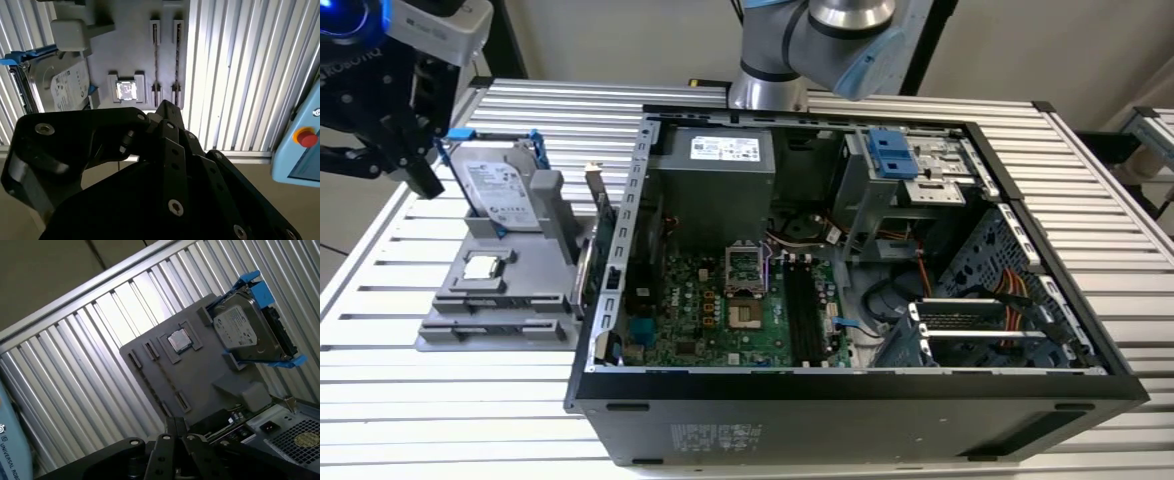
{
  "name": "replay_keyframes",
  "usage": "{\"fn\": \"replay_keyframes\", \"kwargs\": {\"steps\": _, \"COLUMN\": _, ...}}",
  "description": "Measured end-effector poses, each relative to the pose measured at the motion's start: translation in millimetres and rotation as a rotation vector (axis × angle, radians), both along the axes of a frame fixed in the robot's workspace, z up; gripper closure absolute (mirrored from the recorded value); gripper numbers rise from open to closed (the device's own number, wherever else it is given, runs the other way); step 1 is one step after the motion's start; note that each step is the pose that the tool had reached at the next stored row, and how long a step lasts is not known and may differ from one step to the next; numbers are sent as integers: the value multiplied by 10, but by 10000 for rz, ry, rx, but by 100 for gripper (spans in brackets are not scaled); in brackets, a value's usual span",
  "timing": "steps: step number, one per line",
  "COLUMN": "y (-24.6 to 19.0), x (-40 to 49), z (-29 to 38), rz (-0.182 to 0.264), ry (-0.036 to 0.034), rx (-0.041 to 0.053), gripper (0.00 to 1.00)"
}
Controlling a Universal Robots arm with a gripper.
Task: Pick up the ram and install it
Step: 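Pick up the ram and move it above insertion slot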
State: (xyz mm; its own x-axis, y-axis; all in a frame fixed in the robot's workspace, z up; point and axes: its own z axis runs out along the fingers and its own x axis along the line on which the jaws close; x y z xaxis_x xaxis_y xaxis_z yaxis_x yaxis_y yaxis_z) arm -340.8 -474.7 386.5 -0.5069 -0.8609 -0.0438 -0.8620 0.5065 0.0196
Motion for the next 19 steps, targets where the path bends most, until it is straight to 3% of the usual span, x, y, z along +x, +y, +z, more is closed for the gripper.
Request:
{"fn": "replay_keyframes", "kwargs": {"steps": 11, "y": 4, "x": 0, "z": 0, "rz": 1547, "ry": -1, "rx": 1, "gripper": 100}}
{"fn": "replay_keyframes", "kwargs": {"steps": 19, "y": 5, "x": 0, "z": -1, "rz": 2349, "ry": -1, "rx": 1, "gripper": 100}}
